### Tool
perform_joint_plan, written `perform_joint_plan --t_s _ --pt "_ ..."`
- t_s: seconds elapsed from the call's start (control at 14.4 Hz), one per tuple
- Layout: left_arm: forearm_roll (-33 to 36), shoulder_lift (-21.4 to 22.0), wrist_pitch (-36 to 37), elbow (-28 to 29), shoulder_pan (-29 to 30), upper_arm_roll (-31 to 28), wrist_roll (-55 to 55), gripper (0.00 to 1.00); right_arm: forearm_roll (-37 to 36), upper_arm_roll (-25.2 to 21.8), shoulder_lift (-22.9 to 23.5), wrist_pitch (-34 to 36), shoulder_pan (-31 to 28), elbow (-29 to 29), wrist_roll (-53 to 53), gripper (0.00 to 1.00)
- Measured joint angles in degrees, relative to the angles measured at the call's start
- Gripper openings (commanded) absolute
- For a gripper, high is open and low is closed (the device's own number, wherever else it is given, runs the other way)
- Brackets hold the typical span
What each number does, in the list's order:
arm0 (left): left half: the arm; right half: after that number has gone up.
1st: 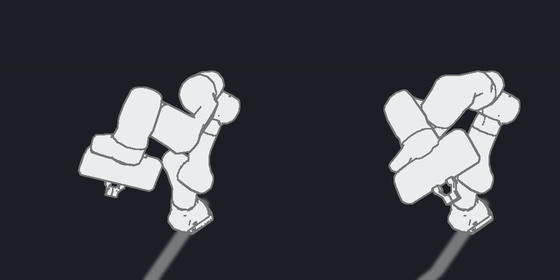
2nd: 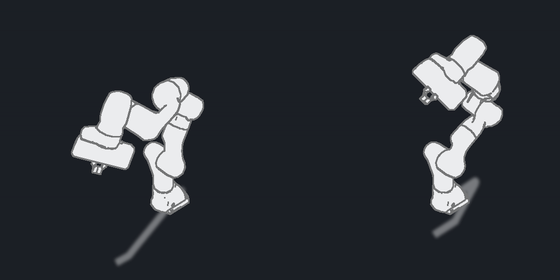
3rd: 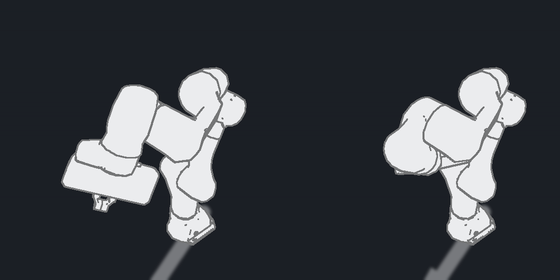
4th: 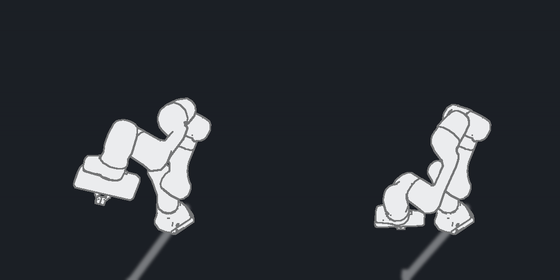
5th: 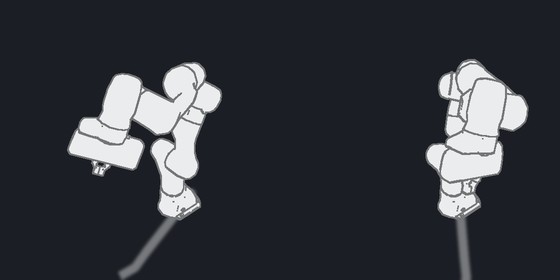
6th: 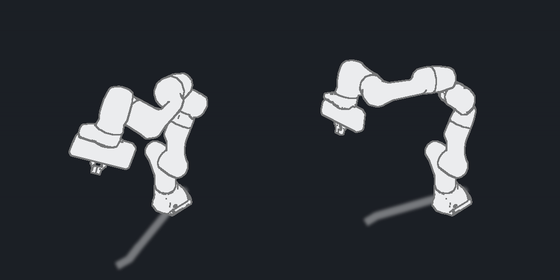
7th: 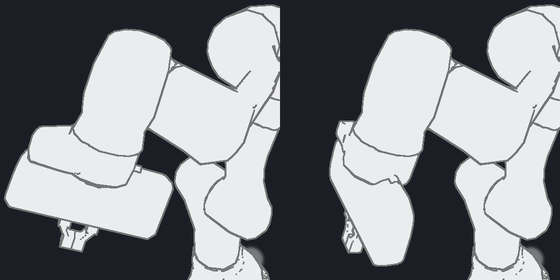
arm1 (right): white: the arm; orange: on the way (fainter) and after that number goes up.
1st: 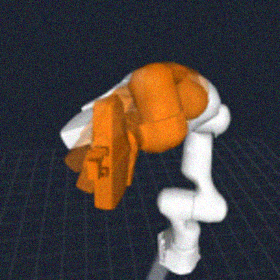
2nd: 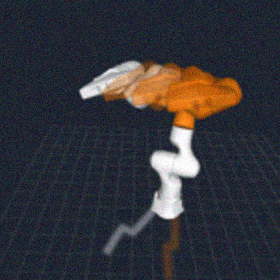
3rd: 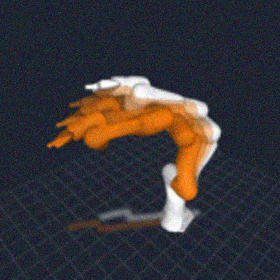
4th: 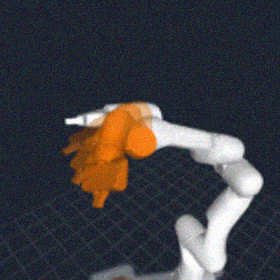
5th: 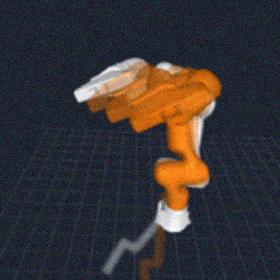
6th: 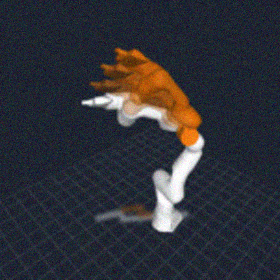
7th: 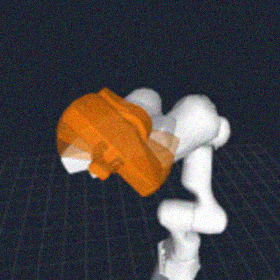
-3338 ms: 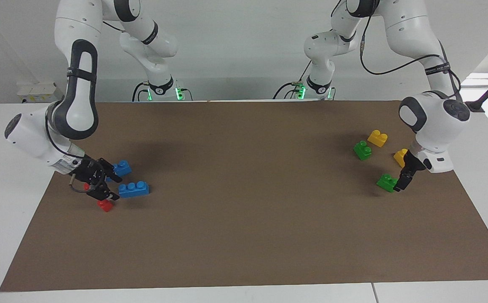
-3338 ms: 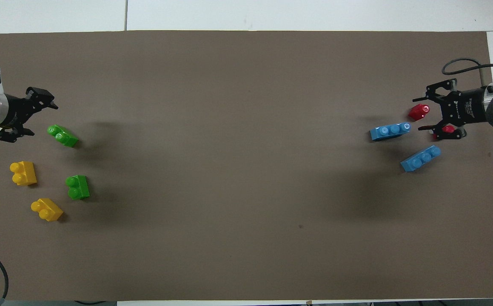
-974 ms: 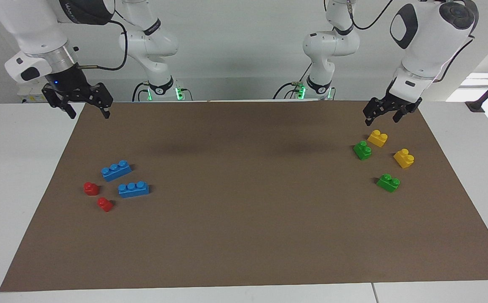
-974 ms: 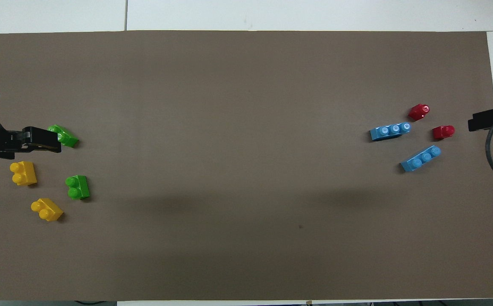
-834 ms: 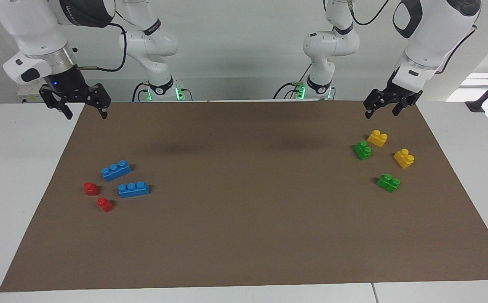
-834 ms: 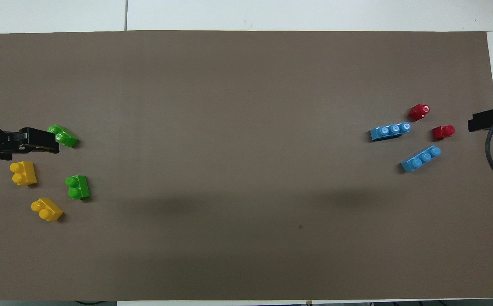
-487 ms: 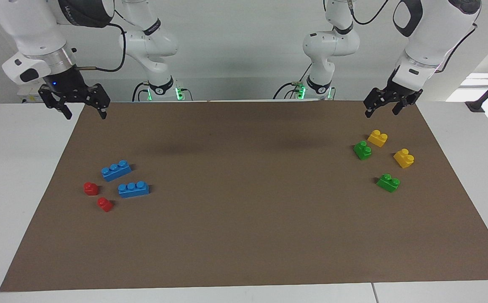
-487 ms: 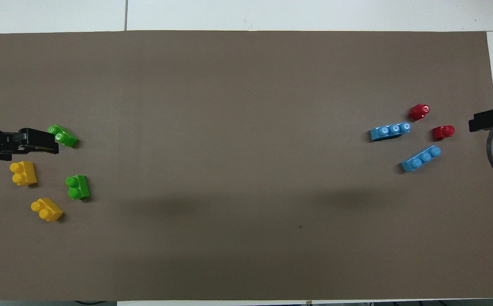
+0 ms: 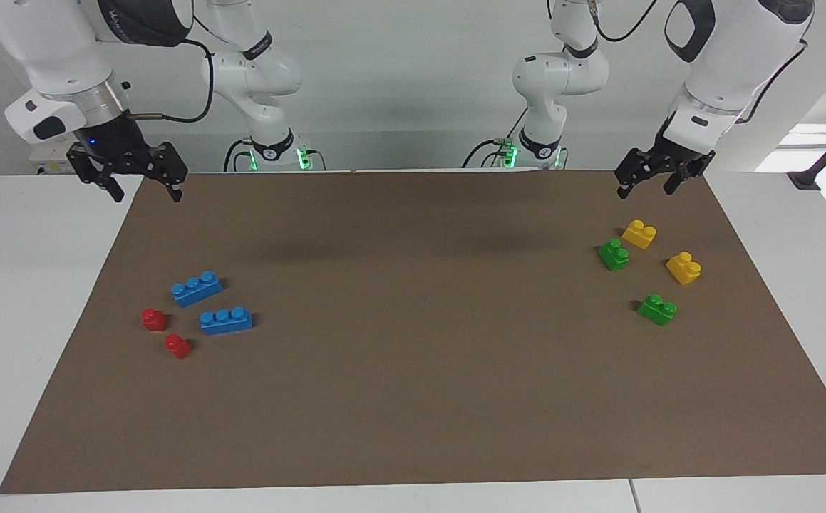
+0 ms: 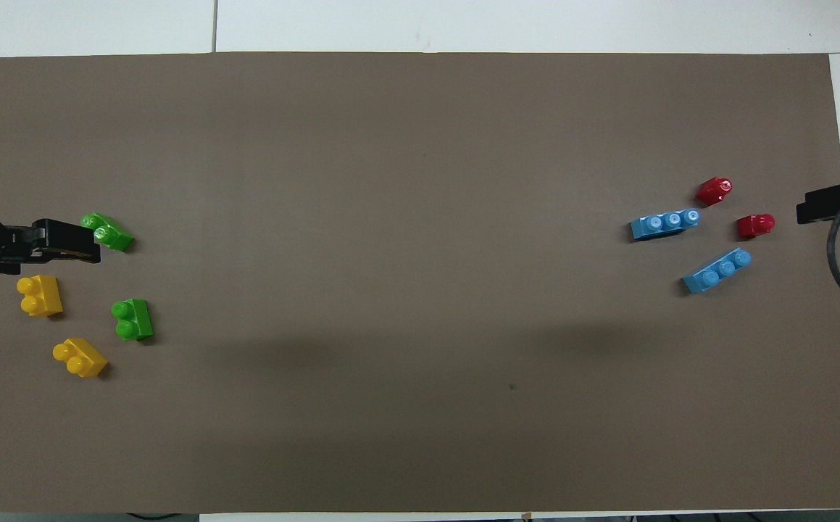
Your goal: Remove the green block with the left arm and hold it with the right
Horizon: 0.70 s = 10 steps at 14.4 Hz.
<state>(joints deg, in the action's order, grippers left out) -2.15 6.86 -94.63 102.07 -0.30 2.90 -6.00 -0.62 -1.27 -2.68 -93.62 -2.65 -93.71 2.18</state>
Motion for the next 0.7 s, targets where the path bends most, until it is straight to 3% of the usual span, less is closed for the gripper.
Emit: perform_joint_plan --t_s 0.7 --pt "0.0 0.0 0.8 0.1 0.0 0.2 0.0 1.00 1.0 0.0 0.0 0.0 0.0 -0.1 -0.6 1.00"
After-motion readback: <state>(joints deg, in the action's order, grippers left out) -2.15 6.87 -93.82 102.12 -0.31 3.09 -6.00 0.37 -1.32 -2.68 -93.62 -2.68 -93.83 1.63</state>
